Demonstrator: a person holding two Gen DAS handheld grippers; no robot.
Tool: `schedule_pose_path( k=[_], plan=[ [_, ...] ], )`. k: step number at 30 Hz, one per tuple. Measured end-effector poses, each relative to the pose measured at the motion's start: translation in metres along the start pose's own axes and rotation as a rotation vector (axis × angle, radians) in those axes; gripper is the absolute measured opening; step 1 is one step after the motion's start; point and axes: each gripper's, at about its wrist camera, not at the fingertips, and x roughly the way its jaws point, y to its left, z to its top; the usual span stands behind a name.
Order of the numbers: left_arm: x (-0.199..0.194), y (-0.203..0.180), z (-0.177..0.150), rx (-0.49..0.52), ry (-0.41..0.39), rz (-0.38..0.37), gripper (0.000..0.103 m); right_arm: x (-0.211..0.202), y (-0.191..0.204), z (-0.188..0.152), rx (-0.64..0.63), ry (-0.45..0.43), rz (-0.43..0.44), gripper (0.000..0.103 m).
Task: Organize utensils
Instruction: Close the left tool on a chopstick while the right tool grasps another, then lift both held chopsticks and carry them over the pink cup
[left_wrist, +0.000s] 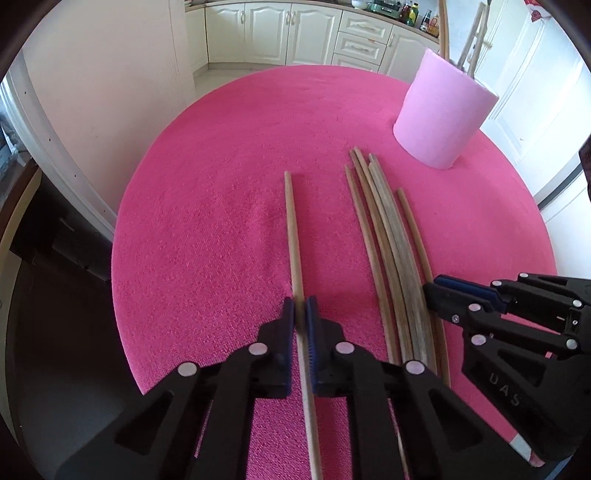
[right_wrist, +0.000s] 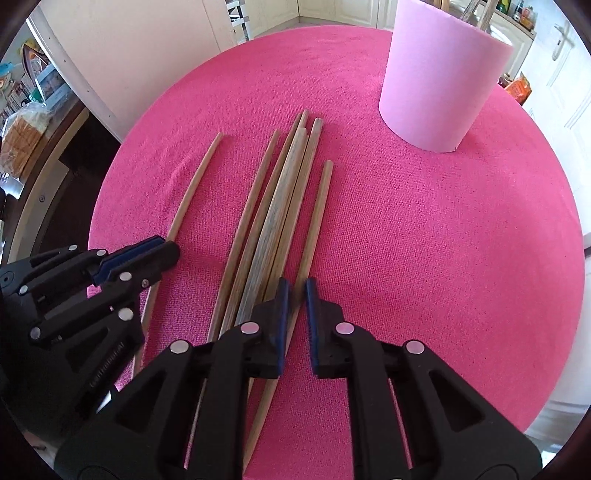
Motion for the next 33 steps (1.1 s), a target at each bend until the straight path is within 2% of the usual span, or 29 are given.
schedule_pose_path(
  k=[3,5,11,17,20,22,24,26,30,31,33],
  plan=[
    [-0.002,0.008,-0.002,-0.037,-0.001,-0.036,0.006,-0.003,-0.011,-0.006,0.028,-0.025,0.042,0.008],
    [-0.006,0.012,-0.003,-0.057,-0.010,-0.050,0.006,-0.009,-0.017,-0.009,0.027,-0.050,0.039,0.007],
    [-0.025,0.010,0.001,-0.075,-0.090,-0.106,0.006,-0.035,-0.042,-0.019,0.064,-0.156,0.109,0.007],
    [-0.052,-0.007,0.006,-0.056,-0.259,-0.202,0.006,-0.074,-0.055,-0.026,0.088,-0.313,0.195,0.007],
    [-0.067,-0.021,0.006,-0.019,-0.371,-0.218,0.006,-0.094,-0.062,-0.026,0.092,-0.394,0.220,0.007],
    [-0.072,-0.032,0.010,0.002,-0.429,-0.232,0.006,-0.100,-0.063,-0.021,0.087,-0.418,0.209,0.007],
    [-0.070,-0.043,0.017,0.014,-0.434,-0.218,0.006,-0.093,-0.065,-0.016,0.086,-0.363,0.225,0.007],
    [-0.059,-0.052,0.025,0.009,-0.358,-0.179,0.006,-0.080,-0.063,-0.013,0.065,-0.291,0.176,0.007],
    [-0.043,-0.046,0.032,-0.023,-0.252,-0.172,0.006,-0.047,-0.047,-0.005,0.038,-0.172,0.110,0.008],
    [-0.041,-0.046,0.032,-0.023,-0.239,-0.167,0.006,-0.040,-0.045,-0.004,0.040,-0.141,0.099,0.012],
    [-0.038,-0.043,0.031,-0.021,-0.222,-0.155,0.006,-0.026,-0.040,-0.002,0.028,-0.092,0.081,0.027]
  ],
)
